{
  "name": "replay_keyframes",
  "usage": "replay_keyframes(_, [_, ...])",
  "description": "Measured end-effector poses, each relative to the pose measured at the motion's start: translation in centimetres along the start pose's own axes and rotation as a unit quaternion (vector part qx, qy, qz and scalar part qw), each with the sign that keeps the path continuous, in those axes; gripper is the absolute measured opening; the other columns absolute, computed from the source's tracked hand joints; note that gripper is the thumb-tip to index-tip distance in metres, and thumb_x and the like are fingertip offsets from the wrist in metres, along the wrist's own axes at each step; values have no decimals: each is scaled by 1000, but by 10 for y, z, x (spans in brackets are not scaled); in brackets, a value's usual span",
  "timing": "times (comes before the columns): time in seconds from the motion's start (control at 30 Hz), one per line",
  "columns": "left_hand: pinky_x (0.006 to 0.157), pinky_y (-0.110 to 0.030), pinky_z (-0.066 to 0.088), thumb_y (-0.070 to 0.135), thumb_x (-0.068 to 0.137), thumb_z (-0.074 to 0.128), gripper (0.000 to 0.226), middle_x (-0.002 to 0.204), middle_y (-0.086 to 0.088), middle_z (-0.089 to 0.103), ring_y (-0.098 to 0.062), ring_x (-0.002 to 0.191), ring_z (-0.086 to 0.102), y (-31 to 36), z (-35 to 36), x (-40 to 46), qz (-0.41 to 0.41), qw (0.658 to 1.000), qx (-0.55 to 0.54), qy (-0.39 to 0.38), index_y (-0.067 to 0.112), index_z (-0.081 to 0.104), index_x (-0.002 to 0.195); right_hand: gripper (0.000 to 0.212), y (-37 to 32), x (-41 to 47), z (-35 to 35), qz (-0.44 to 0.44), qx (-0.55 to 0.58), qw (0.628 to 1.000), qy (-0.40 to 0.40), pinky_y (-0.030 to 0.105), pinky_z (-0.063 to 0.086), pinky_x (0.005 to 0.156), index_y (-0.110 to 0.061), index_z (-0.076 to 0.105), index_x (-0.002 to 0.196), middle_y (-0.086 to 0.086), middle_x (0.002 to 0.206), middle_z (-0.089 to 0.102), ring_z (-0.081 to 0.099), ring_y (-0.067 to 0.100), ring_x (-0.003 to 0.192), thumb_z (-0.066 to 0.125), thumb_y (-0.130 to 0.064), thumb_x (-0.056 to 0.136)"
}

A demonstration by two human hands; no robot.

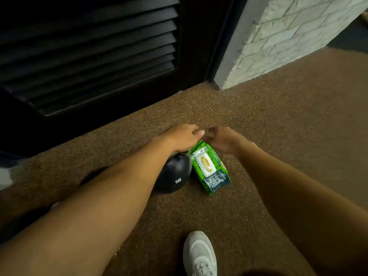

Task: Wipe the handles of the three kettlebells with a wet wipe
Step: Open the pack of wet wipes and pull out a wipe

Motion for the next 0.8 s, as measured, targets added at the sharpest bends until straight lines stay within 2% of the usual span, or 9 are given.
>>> replay_keyframes(0.07, [119, -41, 35, 49, 105, 44, 56, 159, -10, 46, -29, 145, 44, 3, 13, 13, 6, 999, 35, -19, 17, 48, 152, 44, 12, 6, 10, -1, -7, 1000, 5, 37, 50, 88, -8, 61, 121, 21, 119, 66, 62, 36, 110, 52, -43, 95])
replay_keyframes(0.23, [112, -44, 43, 43, 102, 51, 52, 152, -14, 53, -35, 138, 50, 7, 31, 35, 15, 988, 149, -33, 17, 52, 147, 33, 38, 26, 45, 17, 2, 1000, -9, 35, 50, 81, -8, 63, 109, 19, 110, 69, 65, 35, 105, 59, -32, 87])
replay_keyframes(0.3, [110, -46, 46, 42, 100, 53, 51, 148, -14, 56, -36, 134, 54, 10, 35, 37, 13, 980, 192, -40, 18, 54, 144, 36, 43, 28, 60, 27, 6, 999, -22, 33, 49, 80, -5, 63, 113, 18, 114, 68, 63, 34, 109, 62, -31, 87])
replay_keyframes(0.4, [102, -44, 50, 36, 97, 55, 46, 143, -11, 59, -36, 128, 58, 18, 47, 36, 16, 965, 256, -54, 19, 57, 139, 48, 50, 29, 83, 37, 7, 998, -44, 36, 51, 91, -5, 62, 125, 15, 125, 66, 61, 32, 116, 65, -34, 87])
replay_keyframes(0.47, [98, -45, 51, 33, 95, 56, 41, 138, -11, 61, -37, 124, 60, 26, 54, 36, 21, 961, 272, -51, 19, 59, 134, 47, 60, 34, 97, 52, 25, 997, -49, 34, 50, 84, -7, 64, 122, 14, 122, 67, 62, 32, 113, 66, -35, 85])
replay_keyframes(0.53, [100, -47, 50, 31, 94, 54, 42, 138, -12, 59, -37, 125, 59, 32, 63, 37, 17, 966, 254, -41, 17, 57, 134, 45, 66, 36, 103, 62, 28, 996, -53, 32, 46, 74, -8, 66, 115, 15, 117, 69, 64, 32, 108, 65, -40, 84])
replay_keyframes(0.57, [102, -47, 49, 29, 94, 53, 46, 140, -11, 57, -38, 127, 57, 35, 67, 38, 14, 972, 232, -35, 15, 55, 137, 45, 69, 37, 107, 64, 27, 996, -58, 32, 46, 75, -8, 66, 116, 15, 117, 68, 64, 33, 108, 64, -41, 85])
replay_keyframes(0.7, [113, -52, 41, 25, 89, 50, 61, 151, -12, 47, -38, 138, 47, 33, 78, 45, -14, 993, 116, -27, 13, 47, 148, 50, 76, 42, 122, 81, 62, 992, -72, 39, 51, 93, -10, 60, 129, 14, 128, 63, 59, 33, 118, 64, -37, 88])
replay_keyframes(0.8, [115, -49, 40, 25, 94, 52, 63, 158, -11, 41, -36, 142, 44, 31, 75, 49, -22, 997, 76, -18, 14, 41, 155, 77, 83, 48, 141, 116, 69, 989, -59, 50, 44, 105, -12, 41, 145, 16, 144, 45, 44, 37, 132, 66, -51, 83])
Point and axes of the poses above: each hand's wrist, its own x-axis towards the middle knuckle, its own z-axis out of the palm, y = z × x, the point moved 9 cm from there along x, towards the middle knuckle
